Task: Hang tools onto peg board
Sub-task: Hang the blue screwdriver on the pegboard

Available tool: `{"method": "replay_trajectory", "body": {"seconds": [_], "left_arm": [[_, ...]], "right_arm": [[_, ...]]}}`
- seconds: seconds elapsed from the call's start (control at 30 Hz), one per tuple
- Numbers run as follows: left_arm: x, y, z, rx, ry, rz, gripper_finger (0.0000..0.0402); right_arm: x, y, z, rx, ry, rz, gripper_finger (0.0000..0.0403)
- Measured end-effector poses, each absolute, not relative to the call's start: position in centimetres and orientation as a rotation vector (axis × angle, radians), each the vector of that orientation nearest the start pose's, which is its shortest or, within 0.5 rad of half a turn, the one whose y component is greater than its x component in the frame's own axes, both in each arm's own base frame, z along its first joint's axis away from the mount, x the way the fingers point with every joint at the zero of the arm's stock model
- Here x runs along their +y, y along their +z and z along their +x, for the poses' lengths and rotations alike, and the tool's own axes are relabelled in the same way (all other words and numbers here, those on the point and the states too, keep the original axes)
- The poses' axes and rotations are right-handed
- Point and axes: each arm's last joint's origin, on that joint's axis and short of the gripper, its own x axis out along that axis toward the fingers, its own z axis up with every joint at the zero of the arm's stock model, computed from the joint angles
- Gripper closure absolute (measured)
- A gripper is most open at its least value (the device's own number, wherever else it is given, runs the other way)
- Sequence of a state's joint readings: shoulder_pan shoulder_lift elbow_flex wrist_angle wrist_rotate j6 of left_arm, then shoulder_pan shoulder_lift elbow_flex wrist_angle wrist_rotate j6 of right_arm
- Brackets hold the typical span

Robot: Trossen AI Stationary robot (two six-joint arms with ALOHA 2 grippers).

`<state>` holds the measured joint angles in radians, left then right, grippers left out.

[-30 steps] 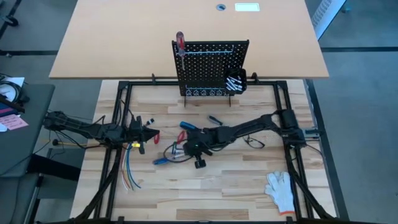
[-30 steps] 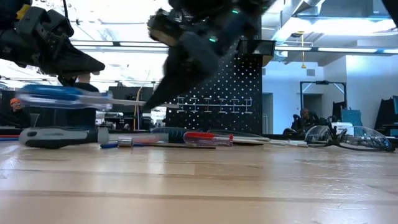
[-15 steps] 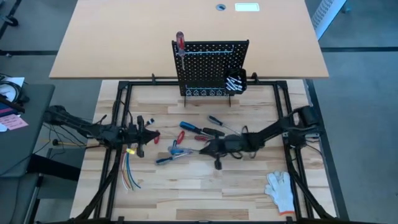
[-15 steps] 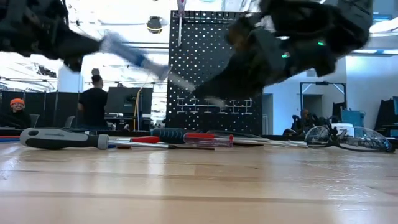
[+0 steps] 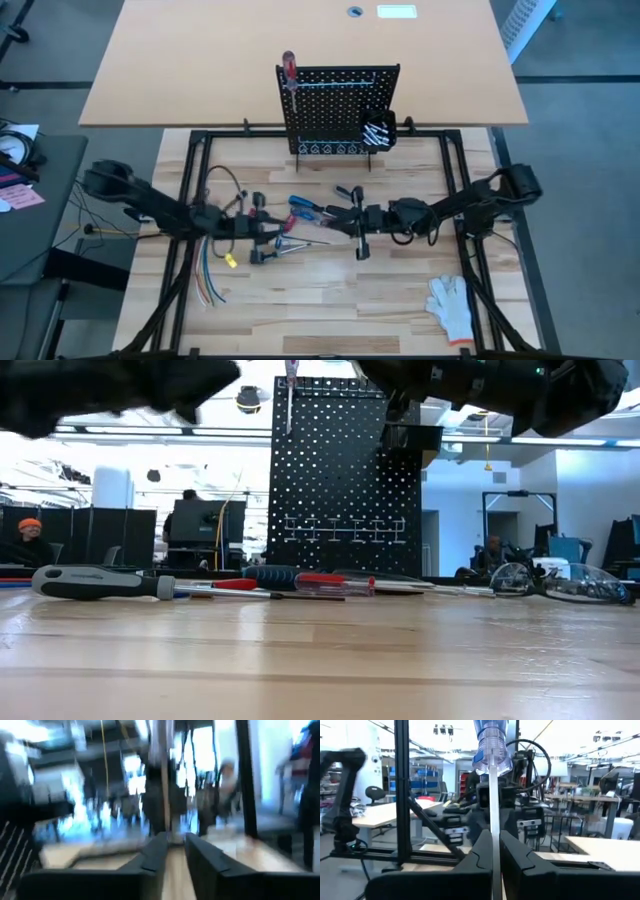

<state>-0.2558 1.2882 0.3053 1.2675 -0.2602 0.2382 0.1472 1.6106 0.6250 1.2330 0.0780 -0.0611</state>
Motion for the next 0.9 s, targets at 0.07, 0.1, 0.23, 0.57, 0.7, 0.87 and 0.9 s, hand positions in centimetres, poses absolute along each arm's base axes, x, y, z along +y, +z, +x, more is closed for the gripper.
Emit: {"method": "replay_trajectory", "body": {"seconds": [0.07,0.1,0.23,0.57,0.7,0.87,0.9], "left_arm": [[-4.8,22.4,24.0,-0.347,0.032,0.159,0.0298],[-4.8,22.6,25.1,-0.354,0.029,0.164,0.0281],[-5.1,23.5,29.0,-0.367,0.032,0.17,0.023],[-6.2,25.9,32.8,-0.463,0.018,0.178,0.0236],[-6.4,25.6,33.7,-0.456,0.002,0.186,0.0259],[-6.4,25.8,33.7,-0.465,-0.002,0.186,0.0306],[-6.5,25.7,33.7,-0.464,-0.003,0.185,0.0317]], "right_arm": [[4.1,22.2,30.3,-0.251,0.056,-0.036,0.0388],[4.1,22.4,30.1,-0.261,0.059,-0.042,0.0388],[4.3,23.5,29.5,-0.315,0.083,-0.067,0.0387],[5.3,23.6,29.3,-0.346,0.115,-0.076,0.0386],[5.3,23.8,29.2,-0.362,0.112,-0.064,0.0386],[5.4,23.8,29.2,-0.356,0.079,-0.062,0.0386],[5.5,23.8,29.2,-0.355,0.075,-0.061,0.0386]]}}
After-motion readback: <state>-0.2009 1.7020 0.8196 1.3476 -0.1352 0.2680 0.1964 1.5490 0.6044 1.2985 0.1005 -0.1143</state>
